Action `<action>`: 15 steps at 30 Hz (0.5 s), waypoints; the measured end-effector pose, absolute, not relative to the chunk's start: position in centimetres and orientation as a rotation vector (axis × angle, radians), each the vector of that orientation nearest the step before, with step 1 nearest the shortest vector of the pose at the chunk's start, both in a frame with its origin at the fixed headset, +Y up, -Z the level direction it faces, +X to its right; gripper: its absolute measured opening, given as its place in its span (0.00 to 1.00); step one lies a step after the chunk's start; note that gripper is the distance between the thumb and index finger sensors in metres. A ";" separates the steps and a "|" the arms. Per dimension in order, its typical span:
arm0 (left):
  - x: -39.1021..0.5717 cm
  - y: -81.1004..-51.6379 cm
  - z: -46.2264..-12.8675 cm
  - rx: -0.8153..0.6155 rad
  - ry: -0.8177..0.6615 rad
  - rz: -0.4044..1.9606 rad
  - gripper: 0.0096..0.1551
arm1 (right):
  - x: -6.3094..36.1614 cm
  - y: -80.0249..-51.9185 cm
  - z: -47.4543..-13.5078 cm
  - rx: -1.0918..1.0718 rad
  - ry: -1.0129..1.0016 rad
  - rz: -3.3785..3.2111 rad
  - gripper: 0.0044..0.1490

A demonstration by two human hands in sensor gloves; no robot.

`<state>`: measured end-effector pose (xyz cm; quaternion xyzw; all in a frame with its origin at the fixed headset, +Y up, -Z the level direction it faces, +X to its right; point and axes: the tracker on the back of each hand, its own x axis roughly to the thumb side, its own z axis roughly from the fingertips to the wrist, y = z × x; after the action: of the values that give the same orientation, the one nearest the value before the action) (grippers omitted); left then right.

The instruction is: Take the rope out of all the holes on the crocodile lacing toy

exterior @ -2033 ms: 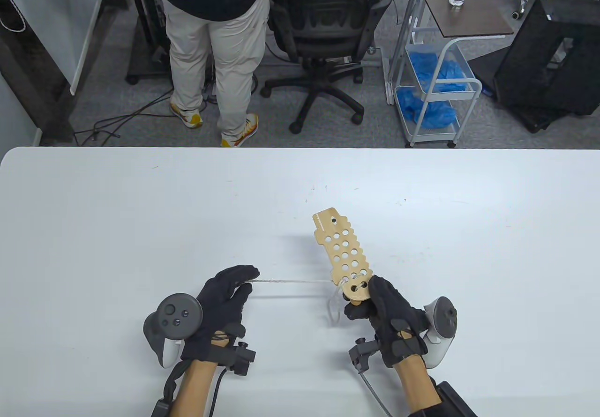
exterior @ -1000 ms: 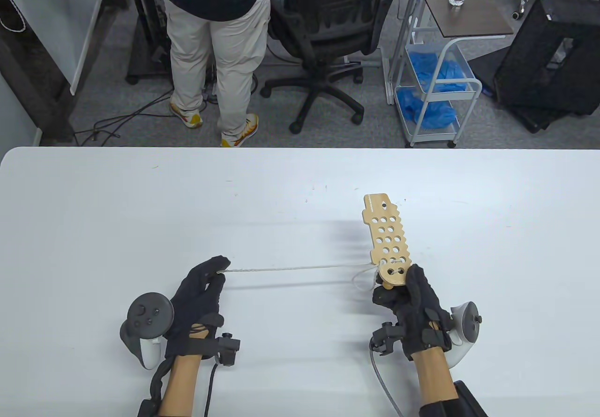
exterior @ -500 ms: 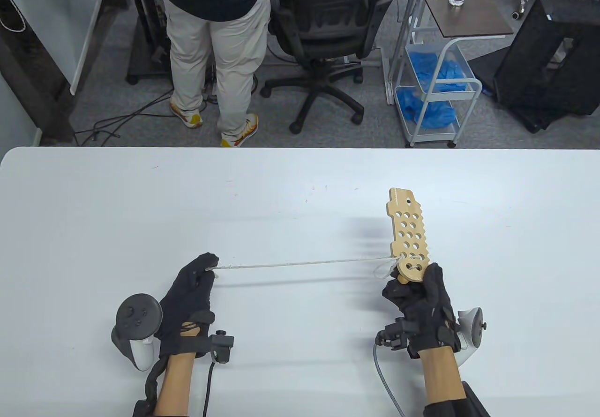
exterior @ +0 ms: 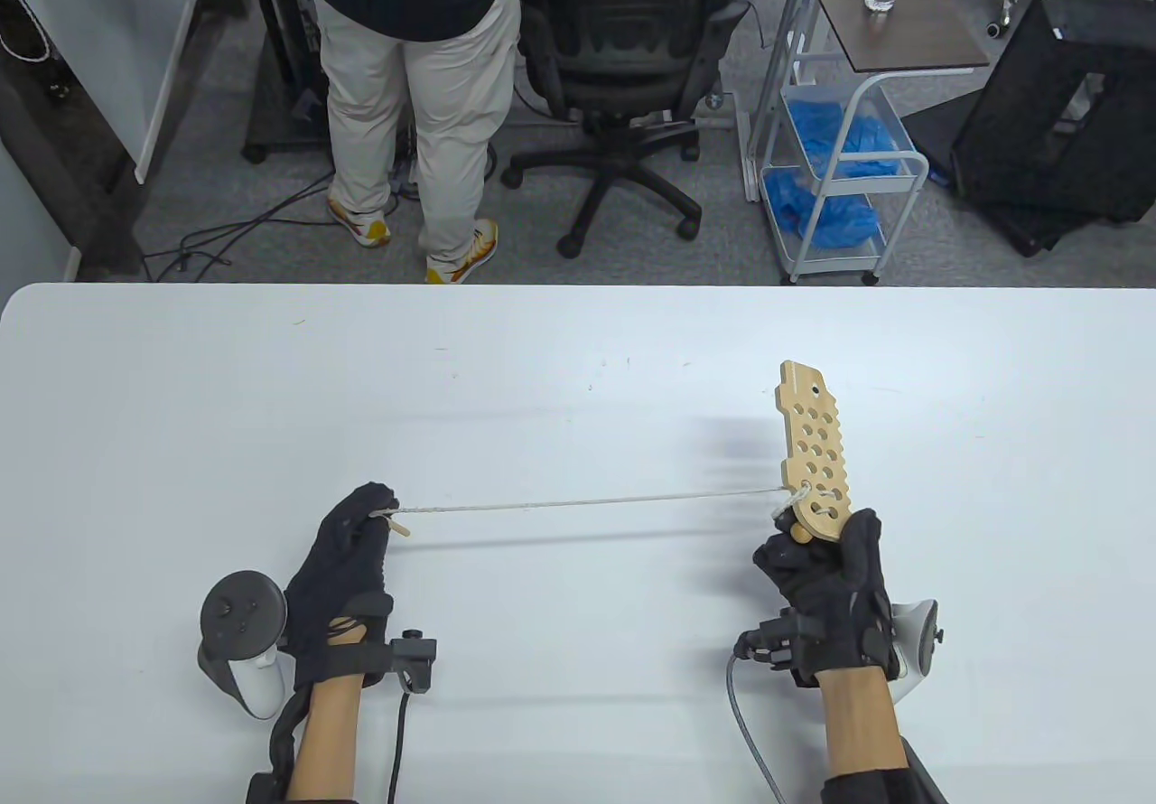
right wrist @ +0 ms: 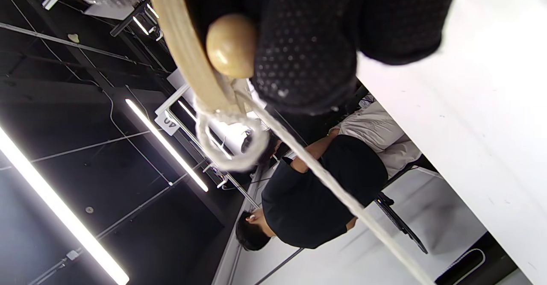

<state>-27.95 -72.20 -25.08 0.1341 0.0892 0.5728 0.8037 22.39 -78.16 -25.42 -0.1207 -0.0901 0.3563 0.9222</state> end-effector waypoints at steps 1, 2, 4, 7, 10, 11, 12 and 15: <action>-28.2 -72.2 -25.0 0.296 0.200 1.240 0.24 | 22.5 -78.2 -25.4 -0.246 -0.187 0.731 0.36; -28.3 -72.2 -25.0 0.299 0.201 1.249 0.24 | 22.5 -78.2 -25.4 -0.245 -0.188 0.730 0.36; -28.7 -72.3 -24.8 0.310 0.220 1.284 0.24 | 22.8 -78.1 -25.4 -0.241 -0.195 0.733 0.36; -29.1 -72.5 -24.7 0.322 0.250 1.341 0.24 | 23.1 -78.1 -25.3 -0.257 -0.214 0.753 0.37; -29.5 -72.9 -24.6 0.323 0.272 1.401 0.23 | 23.2 -78.2 -25.3 -0.256 -0.216 0.769 0.37; -29.6 -73.0 -24.6 0.326 0.282 1.419 0.23 | 23.3 -78.2 -25.3 -0.258 -0.218 0.773 0.37; -29.7 -73.0 -24.6 0.326 0.285 1.431 0.23 | 23.3 -78.2 -25.3 -0.260 -0.221 0.774 0.37; -30.0 -73.2 -24.5 0.323 0.300 1.464 0.23 | 23.5 -78.2 -25.2 -0.270 -0.233 0.775 0.36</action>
<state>-30.04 -73.24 -24.50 0.1461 0.1358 0.6628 0.7218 23.48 -78.15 -25.20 -0.1310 -0.1128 0.3756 0.9105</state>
